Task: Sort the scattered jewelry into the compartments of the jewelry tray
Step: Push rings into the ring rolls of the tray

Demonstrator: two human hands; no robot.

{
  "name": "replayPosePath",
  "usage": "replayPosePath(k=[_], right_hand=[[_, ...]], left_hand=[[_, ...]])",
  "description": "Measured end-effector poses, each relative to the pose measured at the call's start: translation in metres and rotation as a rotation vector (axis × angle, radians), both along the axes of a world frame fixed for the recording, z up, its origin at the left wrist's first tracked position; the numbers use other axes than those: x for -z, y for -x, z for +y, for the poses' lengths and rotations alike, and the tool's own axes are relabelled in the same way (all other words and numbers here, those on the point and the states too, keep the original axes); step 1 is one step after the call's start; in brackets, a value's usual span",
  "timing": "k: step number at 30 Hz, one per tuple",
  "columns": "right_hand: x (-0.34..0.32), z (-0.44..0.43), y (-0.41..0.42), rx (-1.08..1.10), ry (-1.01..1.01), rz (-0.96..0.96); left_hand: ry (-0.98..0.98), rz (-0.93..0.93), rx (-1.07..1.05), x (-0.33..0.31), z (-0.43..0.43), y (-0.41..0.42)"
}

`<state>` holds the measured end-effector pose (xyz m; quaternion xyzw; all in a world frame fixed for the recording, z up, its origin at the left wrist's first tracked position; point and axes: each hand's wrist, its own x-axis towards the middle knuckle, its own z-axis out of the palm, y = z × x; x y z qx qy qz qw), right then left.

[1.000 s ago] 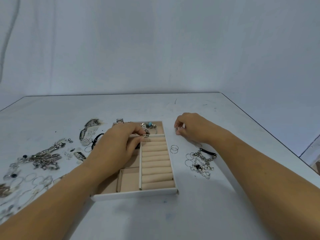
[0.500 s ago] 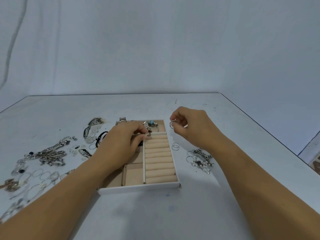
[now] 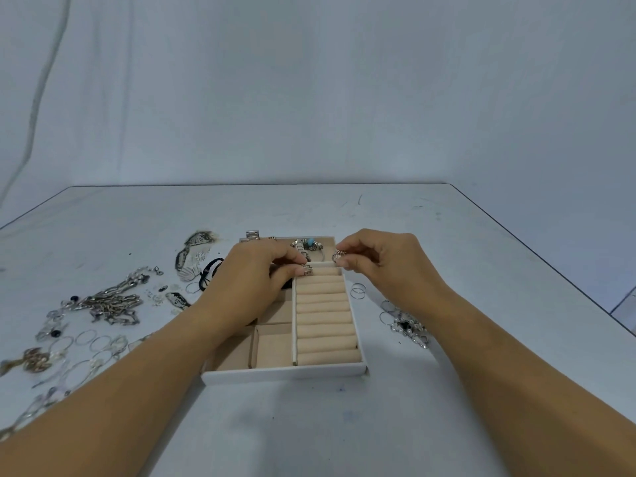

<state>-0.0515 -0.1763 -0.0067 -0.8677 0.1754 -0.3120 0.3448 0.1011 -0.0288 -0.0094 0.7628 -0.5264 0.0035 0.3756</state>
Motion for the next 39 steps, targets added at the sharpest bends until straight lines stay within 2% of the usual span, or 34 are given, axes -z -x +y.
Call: replayPosePath(k=[6, 11, 15, 19, 23, 29, 34, 39], right_hand=[[0.004, -0.004, 0.001, -0.014, 0.049, 0.045], [0.004, -0.005, 0.003, -0.005, 0.116, 0.041], [0.005, -0.006, 0.001, 0.0, 0.167, 0.037], [0.006, -0.006, -0.001, -0.008, 0.248, 0.032], [0.01, -0.006, -0.005, -0.017, 0.297, 0.038], [0.013, -0.006, -0.01, -0.032, 0.37, 0.027], [0.017, -0.007, -0.014, -0.045, 0.408, 0.05], [0.016, -0.007, -0.014, -0.065, 0.405, 0.128]], left_hand=[[0.019, -0.111, 0.012, 0.002, -0.002, -0.003], [0.048, -0.299, 0.046, 0.005, -0.005, -0.007], [-0.023, -0.418, 0.111, 0.003, -0.009, -0.008], [-0.088, -0.385, 0.123, -0.001, -0.006, -0.01], [-0.097, -0.394, 0.045, -0.01, 0.01, -0.013], [-0.201, -0.362, 0.153, -0.011, 0.05, -0.008], [-0.204, -0.276, 0.15, 0.005, 0.054, -0.005], [-0.211, -0.277, 0.151, 0.009, 0.053, -0.006]])
